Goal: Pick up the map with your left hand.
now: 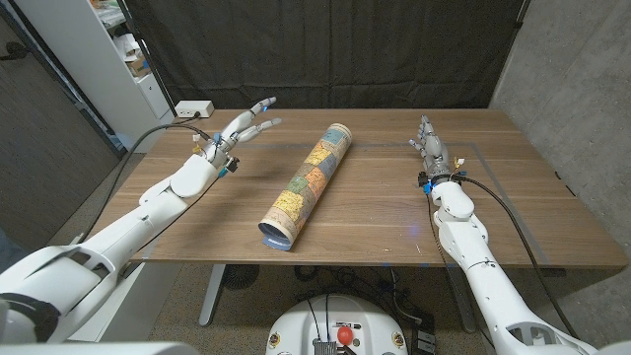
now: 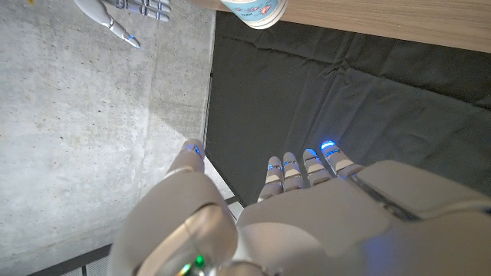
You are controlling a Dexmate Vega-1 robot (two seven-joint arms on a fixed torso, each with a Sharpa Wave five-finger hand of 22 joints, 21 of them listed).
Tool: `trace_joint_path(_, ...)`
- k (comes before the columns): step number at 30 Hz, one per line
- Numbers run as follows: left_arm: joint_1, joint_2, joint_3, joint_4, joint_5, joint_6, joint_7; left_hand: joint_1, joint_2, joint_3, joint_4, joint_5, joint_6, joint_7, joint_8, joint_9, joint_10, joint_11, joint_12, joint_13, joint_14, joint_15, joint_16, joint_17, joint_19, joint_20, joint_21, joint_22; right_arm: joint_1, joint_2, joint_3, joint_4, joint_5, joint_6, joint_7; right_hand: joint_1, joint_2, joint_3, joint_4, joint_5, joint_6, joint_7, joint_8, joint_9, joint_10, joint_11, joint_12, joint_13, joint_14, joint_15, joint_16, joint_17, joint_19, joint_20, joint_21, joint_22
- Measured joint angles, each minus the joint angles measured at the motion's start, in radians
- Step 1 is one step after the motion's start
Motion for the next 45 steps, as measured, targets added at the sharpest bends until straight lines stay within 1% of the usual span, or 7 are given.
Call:
trace_joint_path(4, -0.010, 0.006, 0.008, 0.002, 0.029, -0.008, 0.015, 0.000, 0.000, -0.002, -0.002, 0.004, 0.000, 0.000, 0.000, 0.000, 0.004, 0.003, 0.000, 0.000, 0.003, 0.003, 0.000, 0.000, 0.000, 0.000, 0.000, 0.000, -0.001, 0.000, 0.000, -0.002, -0.001, 0.002, -0.008, 0.000, 0.000, 0.000, 0.000, 0.000, 0.003, -0.003, 0.000, 0.000, 0.000, 0.000, -0.007, 0.000, 0.000, 0.000, 0.000, 0.000, 0.000, 0.000, -0.004, 0.000)
trace_joint_path(11, -0.012, 0.021, 0.014, -0.012, 0.069, -0.011, 0.043, 0.000, 0.000, -0.002, -0.002, 0.004, 0.005, -0.005, 0.004, 0.000, 0.009, -0.002, 0.000, 0.000, 0.007, -0.001, 0.000, 0.000, 0.000, 0.000, -0.004, 0.000, -0.002, 0.000, 0.001, -0.004, -0.001, 0.004, -0.016, 0.000, 0.000, 0.000, 0.000, 0.000, 0.005, -0.005, 0.000, 0.000, 0.000, 0.000, -0.008, 0.000, 0.000, 0.000, 0.000, -0.005, 0.000, 0.000, -0.007, 0.000)
trace_joint_path(24, 0.016, 0.063, 0.008, -0.063, 0.139, -0.003, 0.108, 0.004, -0.004, -0.002, -0.011, 0.008, 0.005, -0.005, 0.004, 0.000, 0.014, -0.007, 0.000, 0.005, 0.014, -0.008, 0.000, 0.000, 0.004, 0.004, -0.006, 0.000, 0.004, 0.000, -0.006, -0.004, -0.005, 0.004, -0.024, 0.005, 0.005, -0.003, -0.003, 0.000, 0.005, -0.005, 0.000, 0.000, 0.005, 0.005, -0.008, 0.000, 0.000, 0.000, 0.000, -0.005, 0.004, 0.004, -0.011, 0.005)
trace_joint_path(34, 0.039, 0.102, -0.002, -0.116, 0.217, 0.028, 0.175, 0.012, -0.004, 0.002, -0.015, 0.011, 0.005, -0.005, 0.004, 0.000, 0.020, -0.013, 0.000, 0.005, 0.016, -0.009, 0.000, 0.000, 0.004, 0.004, -0.008, 0.000, 0.013, 0.001, -0.010, -0.003, -0.009, 0.002, -0.028, 0.005, 0.005, -0.003, -0.003, 0.000, 0.005, -0.005, 0.000, 0.000, 0.005, 0.005, -0.008, 0.000, 0.005, -0.005, 0.000, -0.005, 0.007, 0.007, -0.015, 0.005)
trace_joint_path(41, 0.051, 0.130, -0.004, -0.157, 0.286, 0.066, 0.228, 0.012, -0.004, 0.006, -0.019, 0.015, -0.006, -0.016, 0.000, 0.000, 0.019, -0.012, 0.000, 0.005, 0.021, -0.015, 0.000, 0.000, 0.003, 0.005, -0.008, 0.000, 0.025, 0.004, -0.014, 0.018, -0.009, 0.011, -0.028, 0.005, 0.005, -0.003, -0.003, 0.000, 0.005, -0.005, 0.000, 0.000, 0.005, 0.005, -0.008, 0.000, 0.005, -0.005, 0.000, -0.005, 0.007, 0.007, -0.019, 0.005)
trace_joint_path(44, 0.054, 0.140, -0.004, -0.171, 0.286, 0.066, 0.228, 0.022, -0.003, 0.006, -0.019, 0.015, -0.006, -0.016, -0.004, 0.003, 0.019, -0.012, 0.000, 0.005, 0.021, -0.015, 0.000, 0.000, -0.002, 0.009, -0.008, 0.000, 0.025, 0.004, -0.014, 0.019, -0.009, 0.016, -0.028, 0.005, 0.005, -0.006, -0.006, 0.000, 0.005, -0.005, 0.000, 0.000, 0.005, 0.005, -0.008, 0.000, 0.005, -0.005, 0.000, -0.005, 0.011, 0.004, -0.019, 0.005)
trace_joint_path(45, 0.055, 0.144, -0.004, -0.178, 0.314, 0.087, 0.245, 0.023, -0.004, 0.009, -0.022, 0.015, -0.008, -0.019, -0.004, 0.005, 0.019, -0.012, 0.000, 0.005, 0.021, -0.015, 0.000, 0.000, -0.002, 0.010, -0.008, 0.000, 0.031, 0.006, -0.015, 0.029, -0.009, 0.018, -0.028, 0.005, 0.005, -0.006, -0.006, 0.000, 0.005, -0.005, 0.000, 0.000, 0.005, 0.005, -0.008, 0.000, 0.005, -0.005, 0.000, -0.005, 0.011, 0.003, -0.019, 0.005)
